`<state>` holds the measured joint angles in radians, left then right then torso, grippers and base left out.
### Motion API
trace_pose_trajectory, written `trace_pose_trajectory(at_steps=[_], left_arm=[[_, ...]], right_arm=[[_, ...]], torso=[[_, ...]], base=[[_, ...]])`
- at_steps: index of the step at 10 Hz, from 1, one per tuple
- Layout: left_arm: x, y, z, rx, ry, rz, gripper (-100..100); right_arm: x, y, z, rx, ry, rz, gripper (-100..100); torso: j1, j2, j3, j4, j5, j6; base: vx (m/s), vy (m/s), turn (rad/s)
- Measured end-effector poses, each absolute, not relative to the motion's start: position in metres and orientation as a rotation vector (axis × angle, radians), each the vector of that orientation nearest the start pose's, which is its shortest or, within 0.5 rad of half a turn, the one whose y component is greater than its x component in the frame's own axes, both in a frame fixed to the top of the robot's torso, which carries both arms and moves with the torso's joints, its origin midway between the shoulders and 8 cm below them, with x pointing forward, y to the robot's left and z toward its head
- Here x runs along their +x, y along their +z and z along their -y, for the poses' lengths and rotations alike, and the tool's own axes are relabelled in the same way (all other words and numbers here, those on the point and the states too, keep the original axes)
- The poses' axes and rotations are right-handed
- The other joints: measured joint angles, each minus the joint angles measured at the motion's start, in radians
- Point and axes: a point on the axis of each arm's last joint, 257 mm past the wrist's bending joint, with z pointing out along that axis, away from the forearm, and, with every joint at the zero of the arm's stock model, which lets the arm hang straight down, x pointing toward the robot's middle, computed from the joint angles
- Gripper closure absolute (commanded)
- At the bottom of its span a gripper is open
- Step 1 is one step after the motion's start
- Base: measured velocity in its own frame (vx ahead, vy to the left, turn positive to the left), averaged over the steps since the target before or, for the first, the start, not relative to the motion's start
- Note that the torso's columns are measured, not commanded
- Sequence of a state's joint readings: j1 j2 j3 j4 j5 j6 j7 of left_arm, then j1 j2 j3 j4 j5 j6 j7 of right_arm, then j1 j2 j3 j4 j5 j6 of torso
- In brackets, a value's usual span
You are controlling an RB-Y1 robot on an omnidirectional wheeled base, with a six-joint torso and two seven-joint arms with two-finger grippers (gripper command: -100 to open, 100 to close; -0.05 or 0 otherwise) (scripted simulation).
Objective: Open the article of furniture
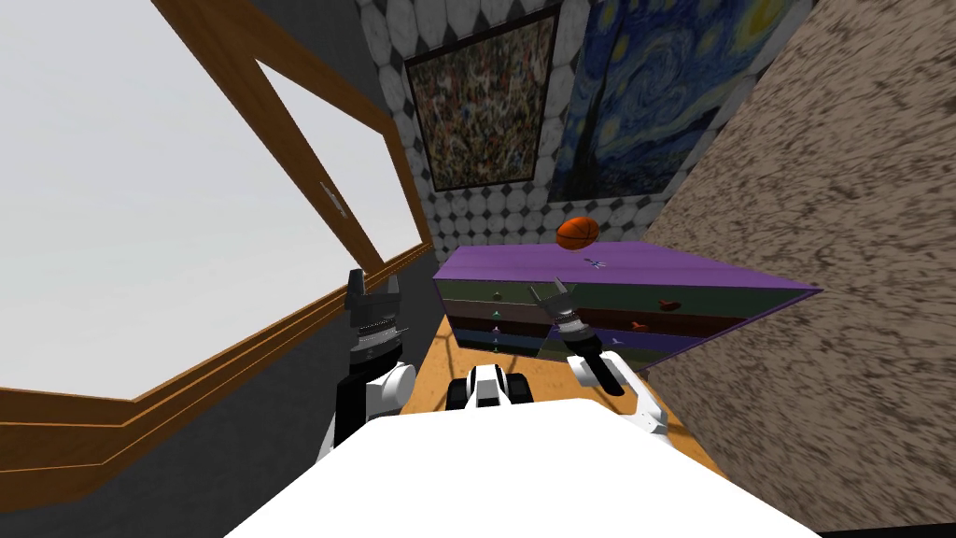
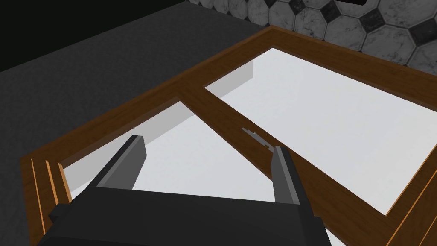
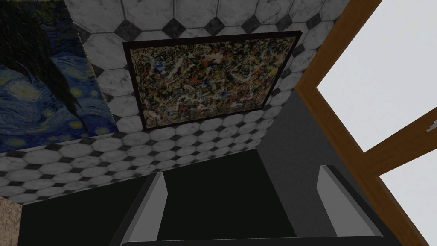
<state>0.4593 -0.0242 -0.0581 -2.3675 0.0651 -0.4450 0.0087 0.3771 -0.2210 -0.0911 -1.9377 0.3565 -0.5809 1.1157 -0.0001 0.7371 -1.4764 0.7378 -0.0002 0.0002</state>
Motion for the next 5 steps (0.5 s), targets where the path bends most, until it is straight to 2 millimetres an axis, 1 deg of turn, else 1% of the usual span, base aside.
trace_pose_trajectory(at_steps=[2,4,5], left_arm=[[0.338,0.066,-0.264,-0.668,-1.443,-0.503,0],[0.338,0.066,-0.264,-0.668,-1.443,-0.503,0],[0.338,0.066,-0.264,-0.668,-1.443,-0.503,0]], right_arm=[[0.403,-0.089,0.268,-0.301,-0.069,-1.05,-100],[0.405,-0.098,0.27,-0.347,-0.131,-1.057,-100],[0.405,-0.099,0.27,-0.361,-0.151,-1.054,-100]], torso=[[-0.001,0.002,0.001,0.0,0.0,0.0],[0.001,0.001,0.0,0.0,0.0,0.0],[-0.001,0.001,0.001,0.0,0.0,0.0]], base=[[0.024,0.045,-0.031],[0.028,0.048,-0.023],[0.035,0.06,-0.074]])
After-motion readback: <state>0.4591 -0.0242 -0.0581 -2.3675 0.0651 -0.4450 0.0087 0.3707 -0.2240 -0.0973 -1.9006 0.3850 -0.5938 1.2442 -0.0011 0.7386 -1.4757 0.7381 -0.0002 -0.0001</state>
